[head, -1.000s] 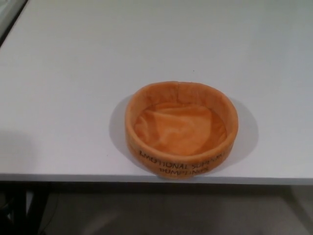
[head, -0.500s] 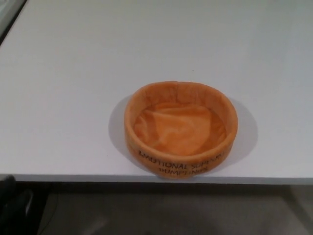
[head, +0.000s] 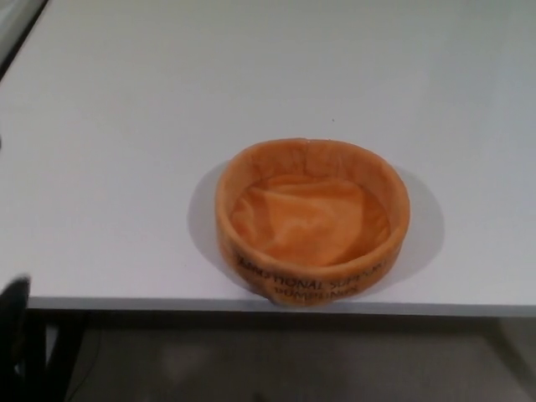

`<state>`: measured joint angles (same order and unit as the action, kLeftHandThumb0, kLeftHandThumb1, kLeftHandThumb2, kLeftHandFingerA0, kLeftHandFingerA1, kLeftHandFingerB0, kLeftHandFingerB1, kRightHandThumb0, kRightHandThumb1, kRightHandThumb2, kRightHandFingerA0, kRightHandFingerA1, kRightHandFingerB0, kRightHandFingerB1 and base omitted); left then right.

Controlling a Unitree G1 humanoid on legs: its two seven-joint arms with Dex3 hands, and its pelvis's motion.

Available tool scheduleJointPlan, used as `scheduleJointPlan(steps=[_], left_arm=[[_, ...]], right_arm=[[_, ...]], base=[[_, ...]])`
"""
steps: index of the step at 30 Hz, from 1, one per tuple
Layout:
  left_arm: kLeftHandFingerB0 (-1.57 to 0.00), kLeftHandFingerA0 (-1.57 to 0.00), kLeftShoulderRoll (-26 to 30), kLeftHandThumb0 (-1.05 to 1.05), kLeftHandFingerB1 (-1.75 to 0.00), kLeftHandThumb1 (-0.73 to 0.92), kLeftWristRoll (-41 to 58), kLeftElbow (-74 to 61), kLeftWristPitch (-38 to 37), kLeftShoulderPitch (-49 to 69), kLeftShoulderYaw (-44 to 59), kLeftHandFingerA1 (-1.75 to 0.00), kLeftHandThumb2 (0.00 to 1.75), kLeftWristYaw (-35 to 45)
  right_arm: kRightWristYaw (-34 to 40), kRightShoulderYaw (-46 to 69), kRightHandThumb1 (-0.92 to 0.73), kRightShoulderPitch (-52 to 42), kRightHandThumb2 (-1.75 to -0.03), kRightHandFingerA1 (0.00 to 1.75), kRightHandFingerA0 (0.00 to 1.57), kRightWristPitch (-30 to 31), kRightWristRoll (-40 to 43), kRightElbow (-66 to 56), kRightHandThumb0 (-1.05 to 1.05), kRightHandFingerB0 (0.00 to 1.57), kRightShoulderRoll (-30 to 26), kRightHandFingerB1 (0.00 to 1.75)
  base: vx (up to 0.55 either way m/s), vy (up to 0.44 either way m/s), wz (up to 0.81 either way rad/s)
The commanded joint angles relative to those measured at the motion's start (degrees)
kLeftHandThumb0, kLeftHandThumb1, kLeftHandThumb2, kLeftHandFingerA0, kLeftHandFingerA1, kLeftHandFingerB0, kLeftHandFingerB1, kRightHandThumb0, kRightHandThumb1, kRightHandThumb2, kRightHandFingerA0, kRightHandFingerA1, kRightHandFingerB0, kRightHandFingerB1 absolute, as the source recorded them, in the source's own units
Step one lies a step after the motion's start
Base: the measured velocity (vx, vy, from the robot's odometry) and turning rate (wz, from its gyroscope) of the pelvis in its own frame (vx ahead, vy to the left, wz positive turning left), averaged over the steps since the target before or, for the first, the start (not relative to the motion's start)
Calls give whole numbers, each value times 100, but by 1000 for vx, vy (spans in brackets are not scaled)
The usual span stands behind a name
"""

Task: A soft plate is kept in the center of the table close to the robot and the robot uses its left hand to pick up the plate, turns it upside down and places it back on the table

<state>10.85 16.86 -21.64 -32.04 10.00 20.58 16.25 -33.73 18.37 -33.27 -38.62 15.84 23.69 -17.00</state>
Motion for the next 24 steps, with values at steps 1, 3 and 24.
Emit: scheduleJointPlan(steps=[1, 3, 24], left_arm=[[-8, -16, 241, -90, -41, 71, -657, -138, 848, -825, -161, -50, 114, -450], [-16, -21, 290, -98, -30, 85, -863, -77, 884, -1138, -250, -43, 73, -472], [-23, -26, 528, -98, -28, 92, -2825, 1160, 2017, -4255, -2052, -38, 69, -673]], right_arm=[[34, 38, -78, 132, -109, 43, 11, -293, -48, 269, -81, 6, -32, 30], [7, 25, -92, 132, -75, 30, 18, -350, -38, 272, -79, 7, -35, 22], [28, -22, -92, 90, -75, 32, 22, -176, -19, 112, -77, 8, -50, 23]], base=[[0, 0, 0], [0, 0, 0], [0, 0, 0]])
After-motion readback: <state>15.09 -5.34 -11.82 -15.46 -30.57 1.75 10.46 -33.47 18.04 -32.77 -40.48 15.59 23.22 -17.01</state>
